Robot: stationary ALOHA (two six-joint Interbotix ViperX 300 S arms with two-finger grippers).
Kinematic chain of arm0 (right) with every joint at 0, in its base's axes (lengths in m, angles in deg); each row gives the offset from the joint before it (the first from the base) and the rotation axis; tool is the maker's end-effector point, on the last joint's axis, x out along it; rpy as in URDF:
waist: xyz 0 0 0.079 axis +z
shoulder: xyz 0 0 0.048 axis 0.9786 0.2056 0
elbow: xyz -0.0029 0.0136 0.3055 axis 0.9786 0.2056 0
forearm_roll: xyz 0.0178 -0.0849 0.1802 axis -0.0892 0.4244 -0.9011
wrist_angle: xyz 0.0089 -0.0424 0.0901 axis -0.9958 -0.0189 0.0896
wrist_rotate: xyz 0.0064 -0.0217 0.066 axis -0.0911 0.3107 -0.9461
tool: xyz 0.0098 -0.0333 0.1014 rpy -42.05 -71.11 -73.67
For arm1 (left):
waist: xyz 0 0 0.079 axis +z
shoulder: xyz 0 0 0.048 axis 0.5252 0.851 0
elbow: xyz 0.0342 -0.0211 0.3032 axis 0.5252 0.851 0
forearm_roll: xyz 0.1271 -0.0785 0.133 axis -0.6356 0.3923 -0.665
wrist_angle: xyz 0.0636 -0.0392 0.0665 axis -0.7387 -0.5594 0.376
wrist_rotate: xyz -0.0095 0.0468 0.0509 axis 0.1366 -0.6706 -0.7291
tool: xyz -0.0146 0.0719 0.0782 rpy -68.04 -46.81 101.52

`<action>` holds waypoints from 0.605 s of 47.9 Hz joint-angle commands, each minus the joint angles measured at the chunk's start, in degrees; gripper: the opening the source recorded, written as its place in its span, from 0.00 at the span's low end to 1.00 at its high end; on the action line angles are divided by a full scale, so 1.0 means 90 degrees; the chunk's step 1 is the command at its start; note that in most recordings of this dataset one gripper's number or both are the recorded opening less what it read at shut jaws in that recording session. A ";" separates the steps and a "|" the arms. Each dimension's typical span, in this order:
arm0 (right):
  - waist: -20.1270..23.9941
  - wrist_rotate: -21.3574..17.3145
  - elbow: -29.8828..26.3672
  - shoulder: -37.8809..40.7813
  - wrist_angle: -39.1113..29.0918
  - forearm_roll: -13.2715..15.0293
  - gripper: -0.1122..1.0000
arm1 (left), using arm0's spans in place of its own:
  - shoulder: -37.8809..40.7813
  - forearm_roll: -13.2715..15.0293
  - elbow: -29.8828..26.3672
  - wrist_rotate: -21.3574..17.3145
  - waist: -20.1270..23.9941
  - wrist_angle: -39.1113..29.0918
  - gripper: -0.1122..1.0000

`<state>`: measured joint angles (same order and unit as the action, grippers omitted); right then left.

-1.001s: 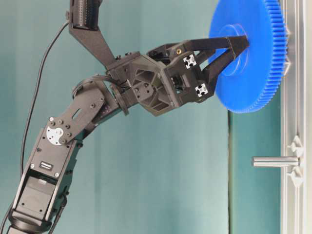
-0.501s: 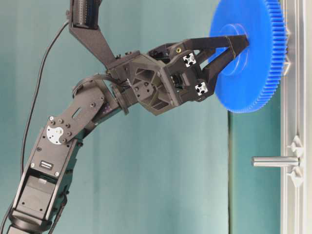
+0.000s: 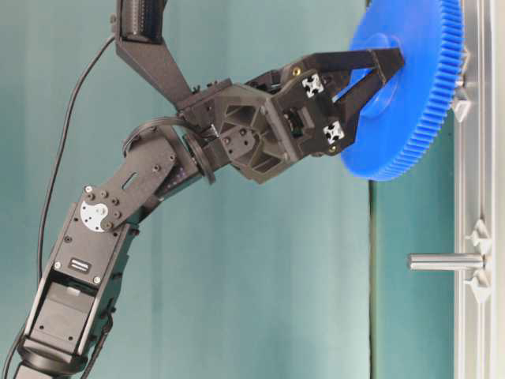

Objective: Insert the large gear onto the shaft.
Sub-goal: 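Align the gear's center hole with the right shaft and lower it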

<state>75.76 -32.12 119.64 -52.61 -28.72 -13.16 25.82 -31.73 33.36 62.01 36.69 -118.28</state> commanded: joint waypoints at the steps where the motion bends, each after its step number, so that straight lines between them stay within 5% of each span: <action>1: -0.0010 -0.0049 -0.0059 0.0039 0.0088 0.0000 0.21 | -0.0098 0.0020 -0.0049 0.0020 -0.0107 -0.0020 0.89; 29: -0.0010 -0.0049 -0.0029 -0.0039 0.0117 0.0000 0.21 | -0.0215 0.0020 -0.0264 -0.0020 0.0156 -0.0576 0.89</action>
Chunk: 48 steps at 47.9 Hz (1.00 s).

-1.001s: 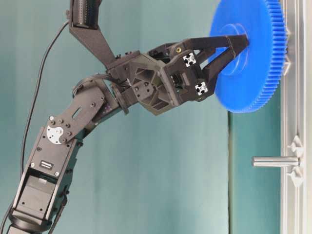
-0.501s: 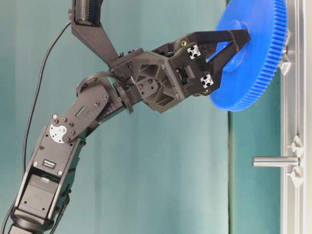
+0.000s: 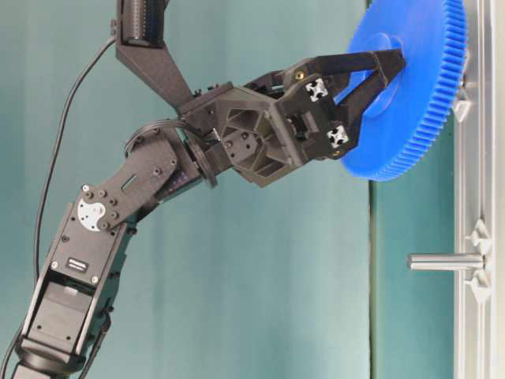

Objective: Insert the large gear onto the shaft.
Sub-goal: 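Align the gear's center hole with the right shaft and lower it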

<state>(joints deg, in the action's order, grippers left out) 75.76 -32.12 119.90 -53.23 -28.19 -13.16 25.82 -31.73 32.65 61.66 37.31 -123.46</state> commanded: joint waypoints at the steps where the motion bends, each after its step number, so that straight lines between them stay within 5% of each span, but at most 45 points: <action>1: -0.0010 -0.0049 -0.0059 0.0029 0.0059 0.0000 0.21 | -0.0215 0.0020 -0.0205 0.0010 0.0098 0.0000 0.89; 48: -0.0010 -0.0068 -0.0049 0.0020 0.0117 0.0000 0.21 | -0.0186 0.0020 -0.0693 -0.0146 0.0234 -0.0098 0.89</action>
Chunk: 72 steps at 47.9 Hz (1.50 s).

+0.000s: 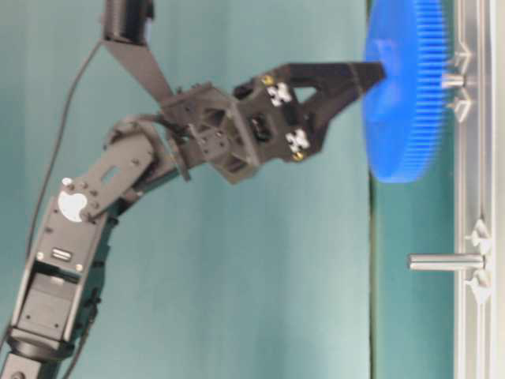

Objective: Insert the large gear onto the shaft.
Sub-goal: 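Align the gear's center hole with the right shaft and lower it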

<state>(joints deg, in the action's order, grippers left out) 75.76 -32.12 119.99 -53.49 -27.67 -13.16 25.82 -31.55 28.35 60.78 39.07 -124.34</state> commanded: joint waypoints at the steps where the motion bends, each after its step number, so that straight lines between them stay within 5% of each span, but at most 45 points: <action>1: -0.0010 -0.0068 -0.0068 0.0049 0.0059 0.0000 0.21 | -0.0186 0.0000 -0.0225 -0.0078 0.0049 -0.0020 0.89; 24: -0.0010 -0.0068 -0.0039 0.0029 0.0059 0.0000 0.21 | -0.0312 0.0000 -0.0156 -0.0176 0.0068 -0.0137 0.89; 52: -0.0313 -0.0059 -0.0049 -0.0361 -0.0361 0.0010 0.21 | -0.1709 0.0000 0.1113 0.0186 0.0068 -0.0078 0.88; 72: -0.0459 -0.0059 -0.0078 -0.0361 -0.0332 0.0010 0.21 | -0.1514 0.0000 0.1113 0.0254 0.0068 0.0967 0.84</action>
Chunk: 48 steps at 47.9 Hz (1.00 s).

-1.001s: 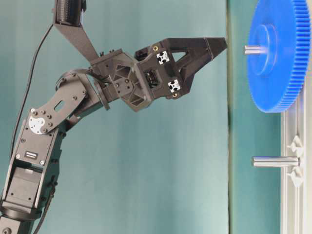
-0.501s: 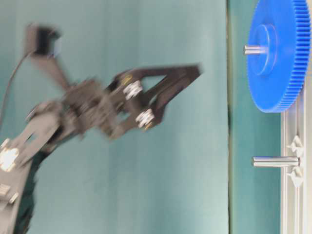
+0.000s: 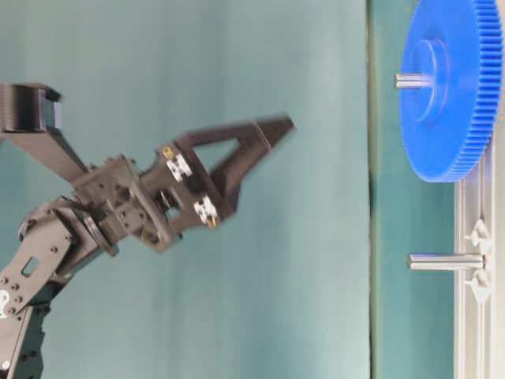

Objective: Insert the large gear onto the shaft.
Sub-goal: 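Align the gear's center hole with the right shaft and lower it, then push the gear down onto the shaft and open the left gripper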

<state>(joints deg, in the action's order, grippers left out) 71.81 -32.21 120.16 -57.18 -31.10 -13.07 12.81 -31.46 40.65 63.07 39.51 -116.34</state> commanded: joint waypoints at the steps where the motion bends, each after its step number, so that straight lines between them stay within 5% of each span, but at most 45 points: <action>1: -0.0020 -0.0049 -0.0107 0.0049 0.0049 0.0000 0.21 | -0.0068 -0.0010 -0.0293 0.0000 0.0010 0.0078 0.83; 10: -0.0020 -0.0049 -0.0117 0.0049 0.0049 0.0000 0.21 | -0.0107 0.0000 -0.0508 -0.0010 -0.0020 -0.0068 0.66; 24: -0.0020 -0.0049 -0.0088 0.0049 0.0059 0.0010 0.21 | 0.0654 0.0000 -0.0146 0.0010 -0.0146 -0.0039 0.13; 38: -0.0020 -0.0049 -0.0088 0.0049 0.0059 0.0000 0.21 | 0.0840 -0.0010 -0.0596 -0.0078 -0.0146 0.0029 0.11; 48: -0.0020 -0.0049 -0.0088 0.0049 0.0059 0.0000 0.21 | 0.0264 -0.0010 -0.1494 -0.0234 -0.0137 -0.0732 0.11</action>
<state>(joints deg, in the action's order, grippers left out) 71.81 -32.21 120.16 -57.18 -31.01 -13.07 19.84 -31.55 31.51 61.40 38.19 -120.65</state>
